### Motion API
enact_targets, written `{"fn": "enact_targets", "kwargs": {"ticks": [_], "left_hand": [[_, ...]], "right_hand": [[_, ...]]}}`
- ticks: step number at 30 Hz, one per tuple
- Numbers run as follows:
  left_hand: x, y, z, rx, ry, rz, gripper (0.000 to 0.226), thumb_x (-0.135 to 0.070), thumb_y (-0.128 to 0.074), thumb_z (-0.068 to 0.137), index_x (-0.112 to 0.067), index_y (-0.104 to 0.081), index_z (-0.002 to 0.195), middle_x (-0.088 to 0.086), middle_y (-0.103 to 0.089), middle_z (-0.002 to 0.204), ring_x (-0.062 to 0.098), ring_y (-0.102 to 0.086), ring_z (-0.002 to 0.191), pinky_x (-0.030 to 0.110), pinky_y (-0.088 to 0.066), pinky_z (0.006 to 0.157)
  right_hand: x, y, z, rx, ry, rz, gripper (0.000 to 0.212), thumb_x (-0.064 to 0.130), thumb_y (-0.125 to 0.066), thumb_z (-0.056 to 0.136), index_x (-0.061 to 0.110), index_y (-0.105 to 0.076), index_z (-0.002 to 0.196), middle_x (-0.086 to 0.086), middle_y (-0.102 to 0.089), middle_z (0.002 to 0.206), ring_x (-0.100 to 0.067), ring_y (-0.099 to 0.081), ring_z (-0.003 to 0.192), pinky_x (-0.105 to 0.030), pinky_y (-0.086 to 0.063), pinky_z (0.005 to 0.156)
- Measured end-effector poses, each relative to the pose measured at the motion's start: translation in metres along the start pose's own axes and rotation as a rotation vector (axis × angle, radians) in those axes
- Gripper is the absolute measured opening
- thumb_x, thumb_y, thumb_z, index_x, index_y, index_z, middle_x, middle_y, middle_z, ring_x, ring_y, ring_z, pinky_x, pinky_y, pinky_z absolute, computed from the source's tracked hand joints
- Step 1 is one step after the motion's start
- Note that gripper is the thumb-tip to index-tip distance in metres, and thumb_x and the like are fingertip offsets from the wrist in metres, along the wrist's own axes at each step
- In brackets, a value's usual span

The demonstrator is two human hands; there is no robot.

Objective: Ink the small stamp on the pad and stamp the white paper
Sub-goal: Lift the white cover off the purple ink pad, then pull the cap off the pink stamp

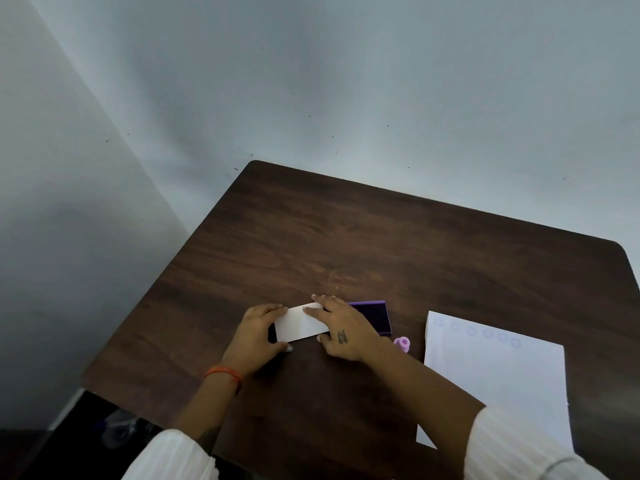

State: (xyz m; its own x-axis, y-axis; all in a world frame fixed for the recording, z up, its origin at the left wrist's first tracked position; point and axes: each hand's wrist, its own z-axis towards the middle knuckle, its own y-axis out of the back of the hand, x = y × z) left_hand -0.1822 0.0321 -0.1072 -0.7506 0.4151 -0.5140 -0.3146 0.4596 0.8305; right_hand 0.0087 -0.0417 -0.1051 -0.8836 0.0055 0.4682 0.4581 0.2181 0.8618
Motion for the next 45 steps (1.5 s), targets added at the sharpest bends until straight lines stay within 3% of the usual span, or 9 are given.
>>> {"fn": "enact_targets", "kwargs": {"ticks": [6,16,18,21,25,30,36,43,45], "left_hand": [[-0.036,0.008,0.0,-0.125,-0.088,-0.114,0.082,-0.025,-0.079,0.067,-0.024,-0.036,0.136,0.002,-0.032,0.149,0.023,-0.026,0.136,0.041,-0.025,0.112],[-0.128,-0.025,-0.005,-0.124,-0.289,-0.269,0.077,-0.027,-0.075,0.072,-0.029,-0.033,0.137,-0.004,-0.034,0.148,0.012,-0.031,0.134,0.028,-0.028,0.109],[-0.136,-0.042,-0.01,-0.071,-0.287,-0.273,0.076,-0.025,-0.075,0.073,-0.031,-0.033,0.136,-0.005,-0.035,0.147,0.012,-0.033,0.133,0.028,-0.03,0.109],[-0.143,-0.064,-0.015,0.011,-0.242,-0.265,0.072,-0.022,-0.072,0.076,-0.03,-0.033,0.136,-0.004,-0.036,0.146,0.013,-0.035,0.133,0.03,-0.031,0.109],[-0.153,-0.084,-0.018,0.039,-0.198,-0.279,0.06,-0.013,-0.068,0.079,-0.024,-0.042,0.131,0.0,-0.045,0.14,0.014,-0.044,0.126,0.033,-0.039,0.108],[-0.163,-0.096,-0.016,0.023,-0.166,-0.291,0.038,-0.009,-0.059,0.085,-0.019,-0.053,0.121,0.004,-0.056,0.126,0.015,-0.051,0.117,0.027,-0.036,0.103],[-0.165,-0.102,-0.014,-0.019,-0.135,-0.283,0.025,-0.009,-0.054,0.088,-0.015,-0.059,0.112,0.007,-0.061,0.118,0.016,-0.054,0.11,0.021,-0.036,0.097],[-0.166,-0.098,-0.012,-0.025,-0.147,-0.286,0.025,-0.008,-0.056,0.086,-0.015,-0.06,0.11,0.006,-0.062,0.115,0.012,-0.054,0.106,0.015,-0.035,0.092],[-0.166,-0.094,-0.012,-0.044,-0.166,-0.312,0.026,-0.01,-0.059,0.085,-0.017,-0.06,0.109,0.004,-0.062,0.114,0.005,-0.051,0.101,0.01,-0.034,0.088]], "right_hand": [[0.001,0.028,-0.009,-0.268,0.04,0.148,0.061,0.023,-0.064,0.081,0.023,-0.038,0.137,-0.006,-0.027,0.153,-0.022,-0.018,0.142,-0.037,-0.019,0.114],[-0.043,0.059,-0.086,-0.643,-0.3,0.404,0.055,0.027,-0.07,0.079,0.019,-0.049,0.129,-0.007,-0.048,0.14,-0.021,-0.041,0.131,-0.034,-0.034,0.106],[-0.05,0.05,-0.104,-0.666,-0.363,0.457,0.053,0.026,-0.071,0.078,0.017,-0.052,0.127,-0.009,-0.053,0.136,-0.023,-0.046,0.126,-0.038,-0.041,0.103],[-0.054,0.032,-0.122,-0.704,-0.455,0.555,0.05,0.028,-0.074,0.075,0.017,-0.057,0.122,-0.008,-0.059,0.129,-0.02,-0.056,0.114,-0.027,-0.046,0.09],[-0.05,0.011,-0.133,-0.667,-0.506,0.663,0.052,0.036,-0.074,0.073,0.014,-0.06,0.117,-0.009,-0.064,0.119,-0.022,-0.063,0.103,-0.025,-0.052,0.082],[-0.045,0.0,-0.128,-0.627,-0.512,0.598,0.03,0.033,-0.065,0.083,0.014,-0.067,0.105,-0.008,-0.072,0.101,-0.016,-0.066,0.09,-0.003,-0.04,0.074],[-0.045,-0.002,-0.123,-0.61,-0.544,0.545,0.025,0.031,-0.06,0.086,0.011,-0.069,0.097,-0.01,-0.073,0.095,-0.017,-0.065,0.083,-0.016,-0.045,0.078],[-0.045,0.005,-0.123,-0.589,-0.531,0.586,0.022,0.03,-0.062,0.086,0.011,-0.07,0.093,-0.009,-0.074,0.09,-0.01,-0.062,0.076,-0.01,-0.045,0.072],[-0.045,0.01,-0.125,-0.609,-0.523,0.667,0.017,0.027,-0.064,0.084,0.013,-0.071,0.092,-0.006,-0.073,0.089,-0.009,-0.064,0.077,-0.017,-0.05,0.076]]}}
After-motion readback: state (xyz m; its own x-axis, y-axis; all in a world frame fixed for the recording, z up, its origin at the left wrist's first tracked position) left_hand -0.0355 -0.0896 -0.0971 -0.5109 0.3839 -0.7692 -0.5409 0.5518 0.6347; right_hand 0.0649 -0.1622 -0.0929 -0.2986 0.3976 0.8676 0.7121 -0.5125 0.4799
